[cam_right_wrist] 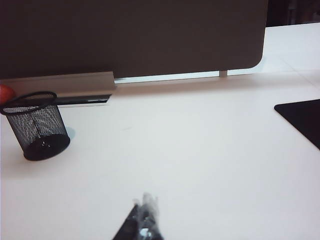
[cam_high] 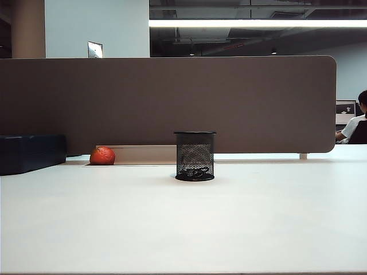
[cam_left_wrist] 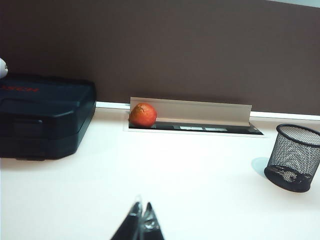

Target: Pick up a bunch of keys from the table, then put them into the black basket.

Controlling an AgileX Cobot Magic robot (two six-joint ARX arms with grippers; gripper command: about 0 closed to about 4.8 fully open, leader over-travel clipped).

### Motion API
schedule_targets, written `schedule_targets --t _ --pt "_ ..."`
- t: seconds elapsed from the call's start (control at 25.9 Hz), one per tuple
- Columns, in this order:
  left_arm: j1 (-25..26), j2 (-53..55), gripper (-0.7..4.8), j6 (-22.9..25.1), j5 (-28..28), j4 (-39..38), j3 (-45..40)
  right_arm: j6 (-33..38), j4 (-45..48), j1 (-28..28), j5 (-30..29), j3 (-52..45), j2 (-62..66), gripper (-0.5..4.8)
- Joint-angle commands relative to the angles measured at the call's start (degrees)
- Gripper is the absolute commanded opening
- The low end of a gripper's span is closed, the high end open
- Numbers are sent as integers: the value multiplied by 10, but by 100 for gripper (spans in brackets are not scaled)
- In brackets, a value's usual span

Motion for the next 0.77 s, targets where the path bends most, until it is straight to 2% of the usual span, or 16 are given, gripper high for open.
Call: schedule_targets --t 0.04,0.77 --pt "0 0 -6 -2 4 0 3 -4 12 1 2 -8 -1 -6" --pt "0 0 -6 -2 4 0 3 -3 -7 0 11 -24 -1 -5"
